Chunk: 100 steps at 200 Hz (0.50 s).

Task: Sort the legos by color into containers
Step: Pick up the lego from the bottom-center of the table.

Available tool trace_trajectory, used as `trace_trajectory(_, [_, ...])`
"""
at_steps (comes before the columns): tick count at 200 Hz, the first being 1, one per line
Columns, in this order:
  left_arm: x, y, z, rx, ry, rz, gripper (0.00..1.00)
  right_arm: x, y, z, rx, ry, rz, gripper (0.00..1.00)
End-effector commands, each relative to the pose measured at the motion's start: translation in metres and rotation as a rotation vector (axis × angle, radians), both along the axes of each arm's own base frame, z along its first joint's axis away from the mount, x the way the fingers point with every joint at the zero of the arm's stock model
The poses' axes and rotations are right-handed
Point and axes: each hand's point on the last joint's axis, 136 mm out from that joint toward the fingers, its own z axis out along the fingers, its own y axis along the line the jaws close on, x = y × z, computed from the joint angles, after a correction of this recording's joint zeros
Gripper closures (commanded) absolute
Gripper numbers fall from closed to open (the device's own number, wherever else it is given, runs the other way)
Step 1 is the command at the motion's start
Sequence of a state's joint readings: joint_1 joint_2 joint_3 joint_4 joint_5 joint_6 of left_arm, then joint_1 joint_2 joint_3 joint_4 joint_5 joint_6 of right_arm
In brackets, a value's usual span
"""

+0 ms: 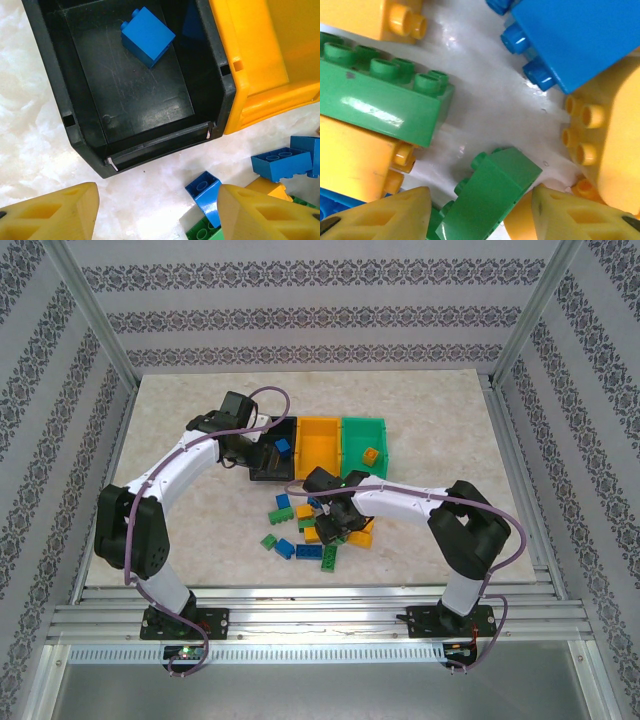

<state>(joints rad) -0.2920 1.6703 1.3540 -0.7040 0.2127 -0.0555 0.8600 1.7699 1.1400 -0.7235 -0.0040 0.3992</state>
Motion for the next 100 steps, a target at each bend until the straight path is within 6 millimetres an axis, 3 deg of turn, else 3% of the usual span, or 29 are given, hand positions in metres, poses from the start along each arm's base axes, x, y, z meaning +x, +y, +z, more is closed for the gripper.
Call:
trace_trajectory(1, [-0.004, 0.005, 0.012, -0.003, -0.017, -0.007, 0.36, 0.005, -0.003, 0.008, -0.028, -0.029, -0.057, 0.46])
trace_trajectory(58, [-0.005, 0.004, 0.011, -0.006, -0.016, -0.010, 0.36, 0.001, -0.004, -0.013, -0.042, 0.009, -0.071, 0.50])
trace_trajectory(100, [-0.005, 0.004, 0.011, -0.006, -0.016, -0.009, 0.36, 0.006, 0.003, -0.006, -0.019, -0.010, -0.067, 0.69])
